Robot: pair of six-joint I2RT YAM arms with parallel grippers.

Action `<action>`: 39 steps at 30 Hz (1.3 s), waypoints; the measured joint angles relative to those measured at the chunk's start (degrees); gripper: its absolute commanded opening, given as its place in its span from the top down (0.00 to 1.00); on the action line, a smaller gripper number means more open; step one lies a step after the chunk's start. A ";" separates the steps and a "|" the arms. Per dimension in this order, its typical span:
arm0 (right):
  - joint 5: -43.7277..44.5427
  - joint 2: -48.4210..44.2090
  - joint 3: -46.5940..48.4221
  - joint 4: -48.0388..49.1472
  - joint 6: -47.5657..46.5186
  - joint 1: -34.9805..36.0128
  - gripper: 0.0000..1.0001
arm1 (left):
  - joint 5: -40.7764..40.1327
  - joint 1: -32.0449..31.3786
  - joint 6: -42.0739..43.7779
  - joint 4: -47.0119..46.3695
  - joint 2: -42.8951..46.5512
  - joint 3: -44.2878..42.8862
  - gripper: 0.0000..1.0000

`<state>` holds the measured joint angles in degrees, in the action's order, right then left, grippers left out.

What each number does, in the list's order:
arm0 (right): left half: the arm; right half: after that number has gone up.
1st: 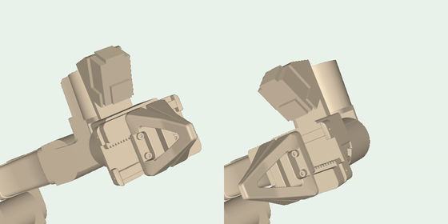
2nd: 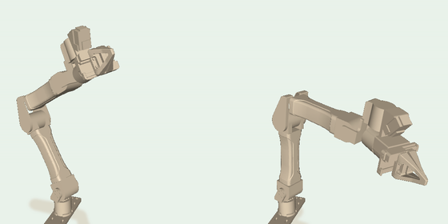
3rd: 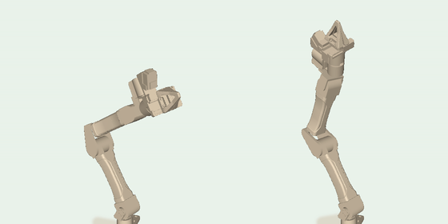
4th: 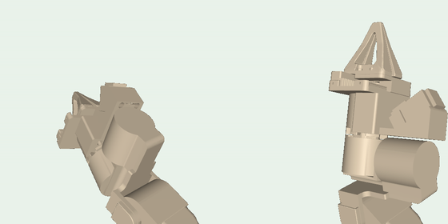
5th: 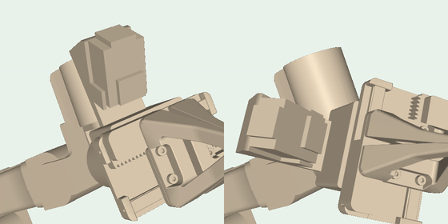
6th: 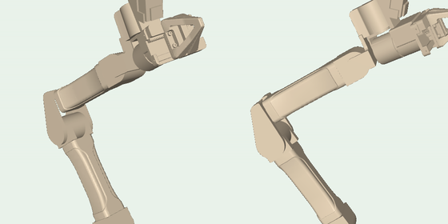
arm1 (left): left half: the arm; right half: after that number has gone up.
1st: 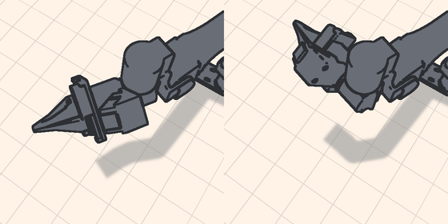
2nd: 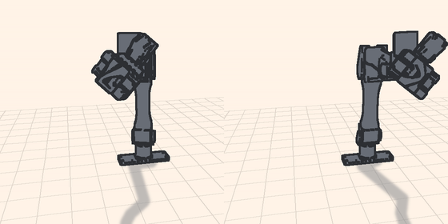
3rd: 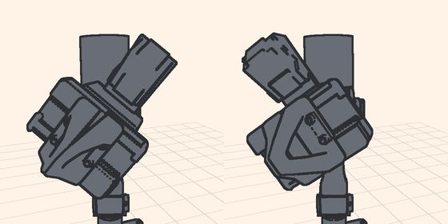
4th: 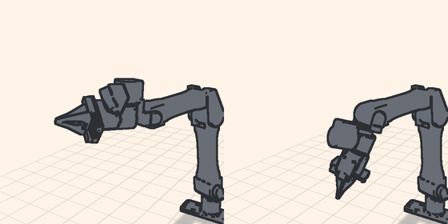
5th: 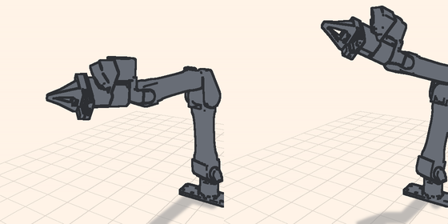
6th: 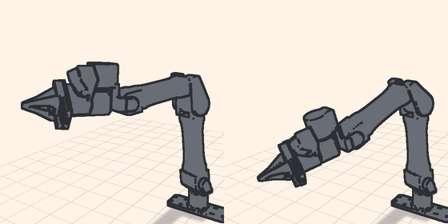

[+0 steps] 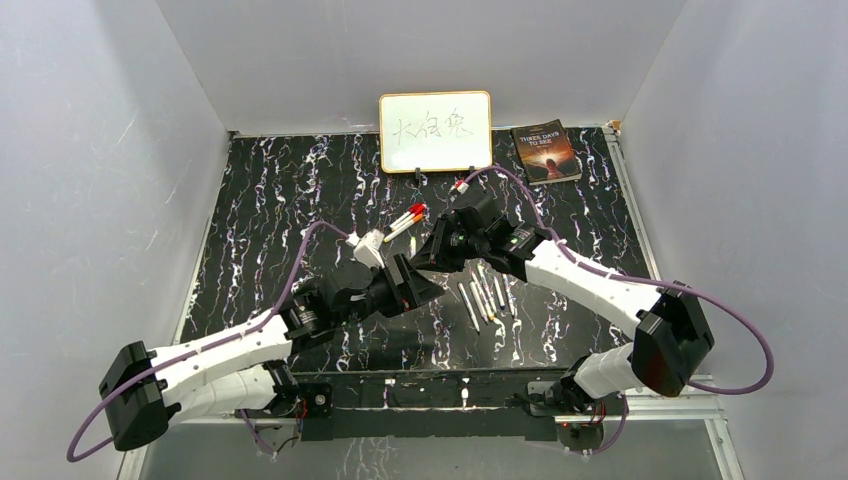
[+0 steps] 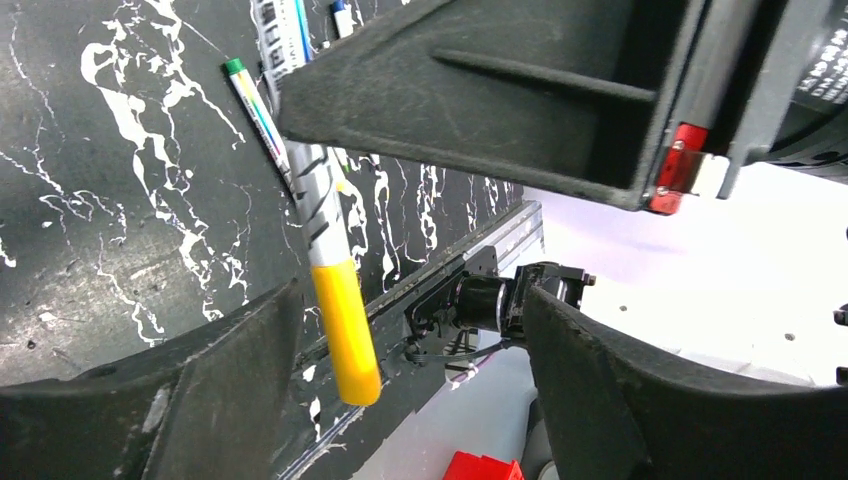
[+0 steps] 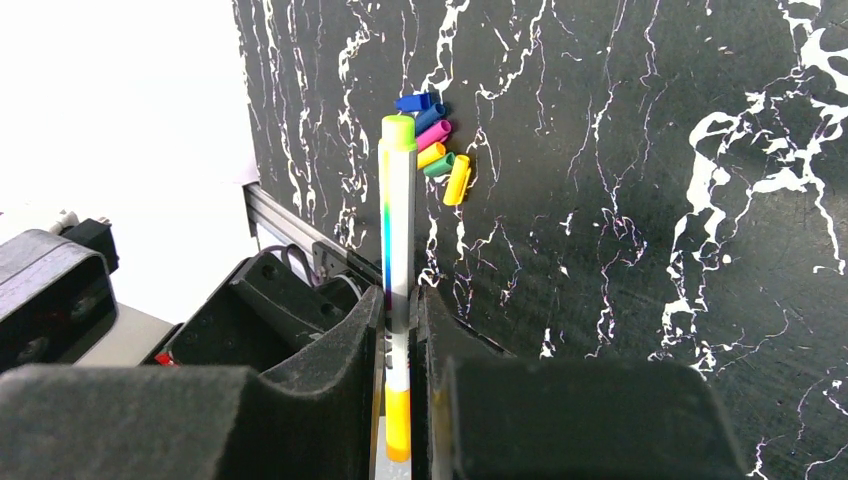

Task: Open the pen caps
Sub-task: Open the pen cap from the pen.

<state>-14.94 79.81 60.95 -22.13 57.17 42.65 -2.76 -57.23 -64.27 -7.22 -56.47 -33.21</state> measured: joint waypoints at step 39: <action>0.20 -6.49 -4.46 -0.48 2.54 0.00 0.65 | 0.76 -1.09 -0.02 2.19 0.90 1.01 0.87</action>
<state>-14.74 73.32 56.49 -22.61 59.70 42.65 -2.00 -58.33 -64.29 -5.04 -55.57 -32.21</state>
